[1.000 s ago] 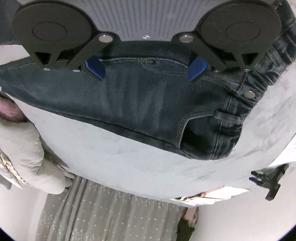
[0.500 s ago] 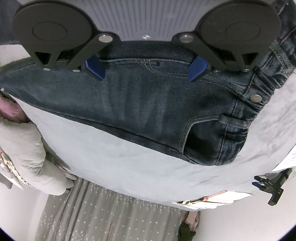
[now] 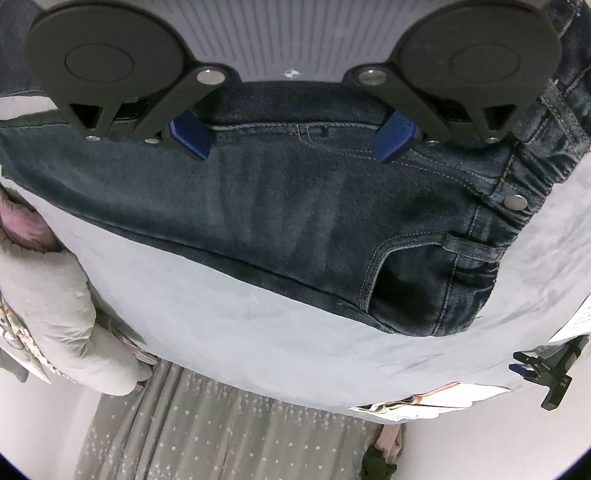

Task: Fold clothes

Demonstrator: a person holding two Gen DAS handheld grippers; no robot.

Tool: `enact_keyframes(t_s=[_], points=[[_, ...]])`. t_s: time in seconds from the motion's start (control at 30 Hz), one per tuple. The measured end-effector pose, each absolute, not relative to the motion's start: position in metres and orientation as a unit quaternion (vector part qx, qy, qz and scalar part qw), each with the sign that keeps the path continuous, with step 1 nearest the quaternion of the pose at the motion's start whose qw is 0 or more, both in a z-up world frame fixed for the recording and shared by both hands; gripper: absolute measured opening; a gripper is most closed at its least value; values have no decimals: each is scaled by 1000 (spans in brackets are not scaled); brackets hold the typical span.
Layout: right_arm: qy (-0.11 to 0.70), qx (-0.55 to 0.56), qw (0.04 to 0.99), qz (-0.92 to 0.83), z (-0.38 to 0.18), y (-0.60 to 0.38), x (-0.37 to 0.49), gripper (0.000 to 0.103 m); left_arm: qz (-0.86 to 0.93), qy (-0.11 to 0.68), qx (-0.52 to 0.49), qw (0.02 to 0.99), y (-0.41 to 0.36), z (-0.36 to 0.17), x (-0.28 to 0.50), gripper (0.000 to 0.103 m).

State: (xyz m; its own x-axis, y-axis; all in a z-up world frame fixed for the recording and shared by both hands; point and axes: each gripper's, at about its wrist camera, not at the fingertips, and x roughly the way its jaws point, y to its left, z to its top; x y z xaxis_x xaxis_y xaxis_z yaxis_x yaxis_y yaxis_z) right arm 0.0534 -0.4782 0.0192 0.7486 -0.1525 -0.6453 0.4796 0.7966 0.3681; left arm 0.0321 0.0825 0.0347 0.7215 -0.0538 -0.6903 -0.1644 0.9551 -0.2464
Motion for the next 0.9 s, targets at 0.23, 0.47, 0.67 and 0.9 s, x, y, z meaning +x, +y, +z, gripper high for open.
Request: enact_keyframes(t_s=[0.23, 0.47, 0.67, 0.9], points=[[269, 252, 914, -171, 49, -477, 46, 8, 26, 377, -150, 914, 84, 36, 33, 96], [322, 265, 877, -239, 30, -482, 40, 36, 26, 378, -151, 913, 84, 34, 33, 96], [293, 251, 897, -215, 60, -476, -18, 62, 26, 376, -155, 913, 85, 38, 31, 96], [318, 236, 902, -173, 64, -471, -63, 87, 24, 340, -140, 930, 86, 50, 23, 96]])
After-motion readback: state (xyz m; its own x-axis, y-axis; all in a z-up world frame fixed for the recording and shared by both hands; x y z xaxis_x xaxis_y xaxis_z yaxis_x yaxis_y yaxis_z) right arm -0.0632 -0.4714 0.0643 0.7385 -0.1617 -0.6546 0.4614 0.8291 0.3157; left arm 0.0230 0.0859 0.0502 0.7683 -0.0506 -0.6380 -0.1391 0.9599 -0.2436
